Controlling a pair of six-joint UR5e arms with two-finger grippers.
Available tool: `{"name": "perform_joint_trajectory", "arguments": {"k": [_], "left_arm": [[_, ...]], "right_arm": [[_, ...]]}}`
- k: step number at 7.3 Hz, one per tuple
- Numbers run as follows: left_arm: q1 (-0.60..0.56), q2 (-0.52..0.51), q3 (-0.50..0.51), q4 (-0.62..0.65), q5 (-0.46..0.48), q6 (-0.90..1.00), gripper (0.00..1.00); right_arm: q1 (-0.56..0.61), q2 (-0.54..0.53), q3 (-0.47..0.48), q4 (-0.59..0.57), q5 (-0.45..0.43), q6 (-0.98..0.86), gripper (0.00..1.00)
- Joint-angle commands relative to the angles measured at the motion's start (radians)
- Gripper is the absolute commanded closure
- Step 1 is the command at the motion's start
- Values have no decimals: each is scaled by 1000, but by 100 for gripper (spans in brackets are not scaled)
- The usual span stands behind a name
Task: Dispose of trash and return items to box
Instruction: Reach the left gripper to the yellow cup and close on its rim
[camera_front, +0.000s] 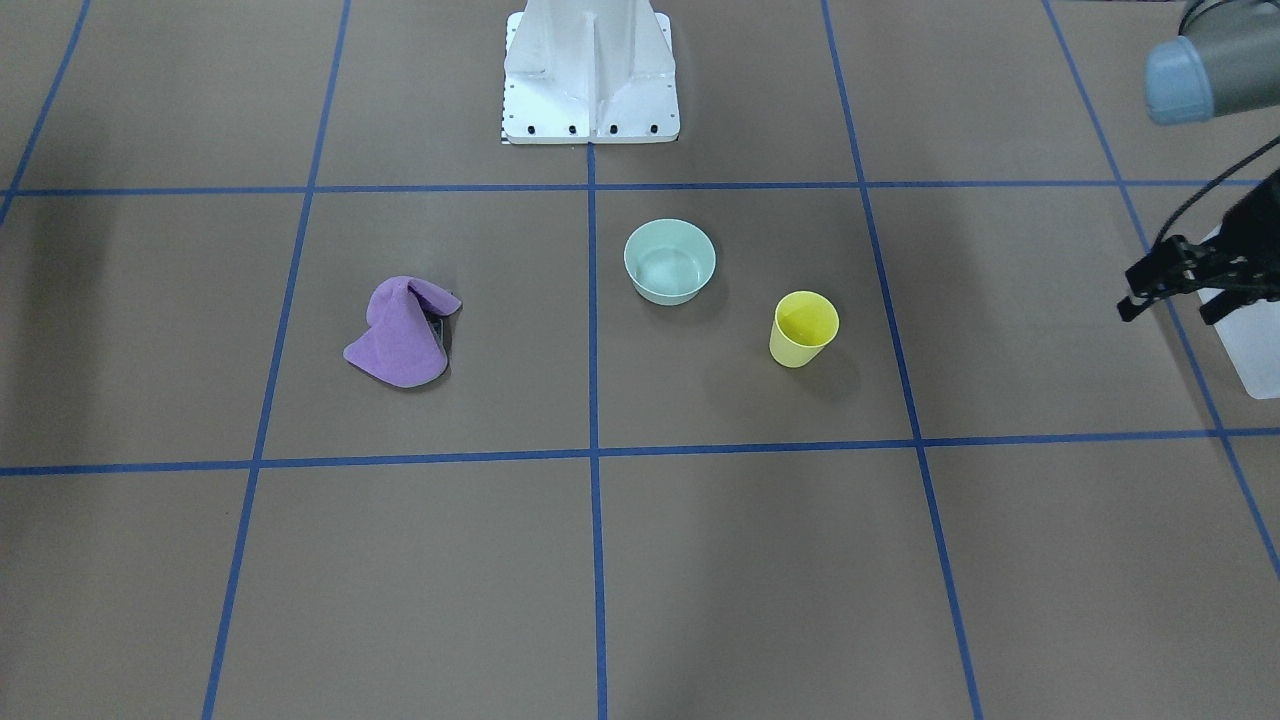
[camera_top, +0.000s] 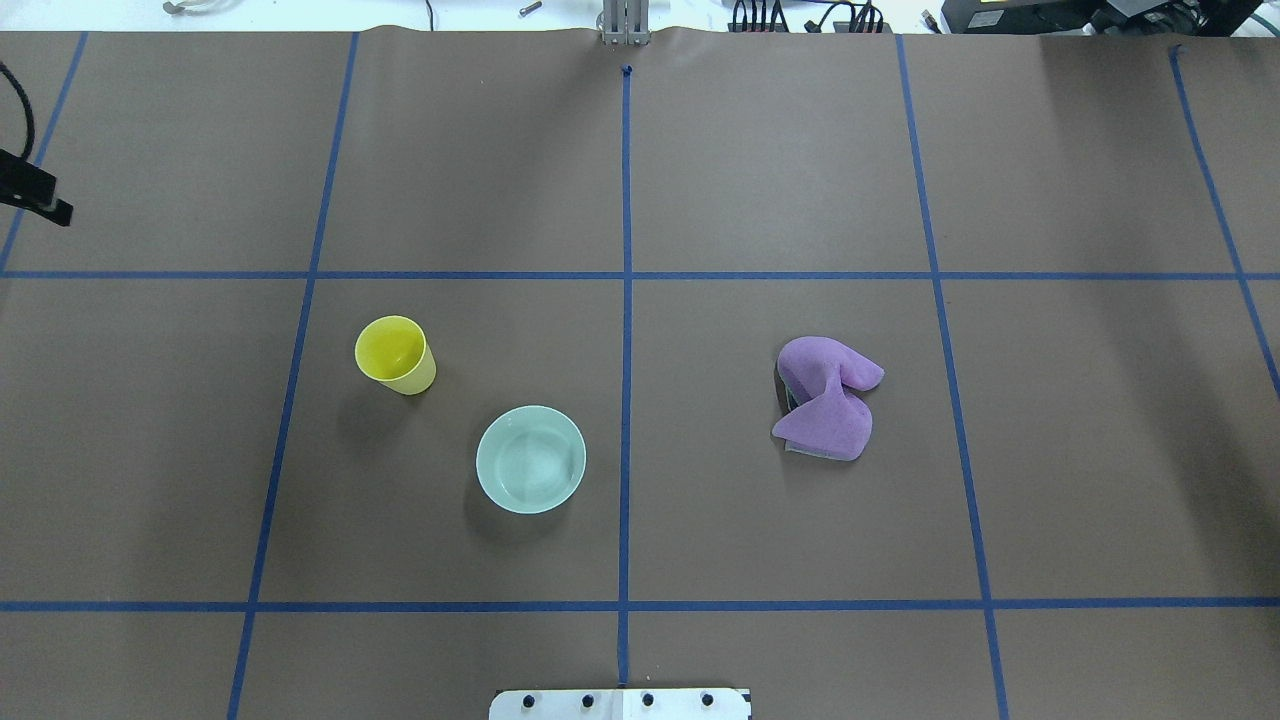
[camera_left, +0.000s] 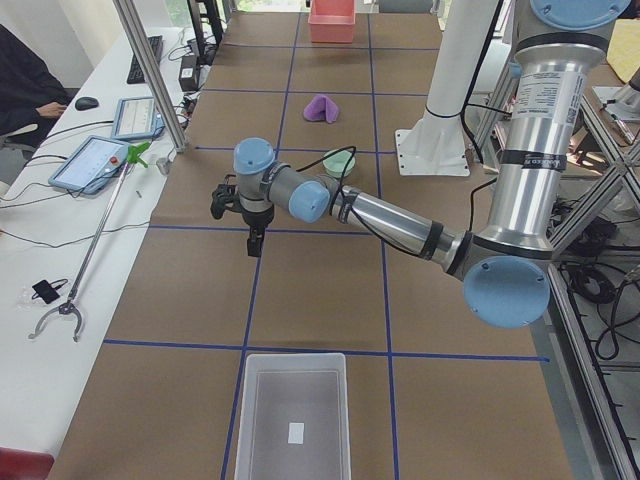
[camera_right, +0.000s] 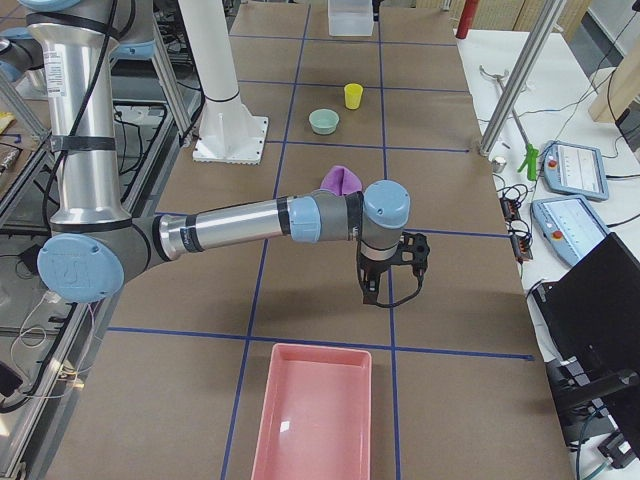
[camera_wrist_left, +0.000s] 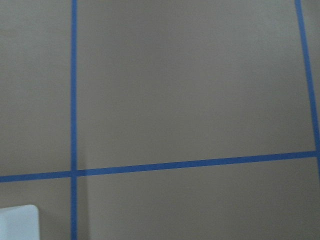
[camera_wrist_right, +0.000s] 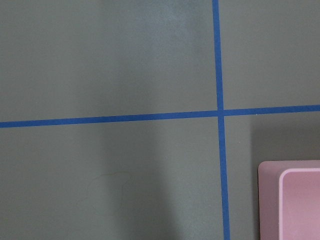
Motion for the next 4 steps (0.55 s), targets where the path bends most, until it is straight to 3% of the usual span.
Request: {"name": "perform_joint_trajectory", "arguments": {"k": [1, 2, 4], "left_arm": [[218, -16, -83, -90, 93, -385, 2], [318, -57, -69, -89, 139, -476, 2], [386, -108, -62, -94, 167, -593, 2]], "right_arm": [[-6, 1, -4, 40, -4, 3, 0], [-17, 4, -4, 41, -4, 5, 0], [-36, 2, -5, 39, 5, 18, 0]]}}
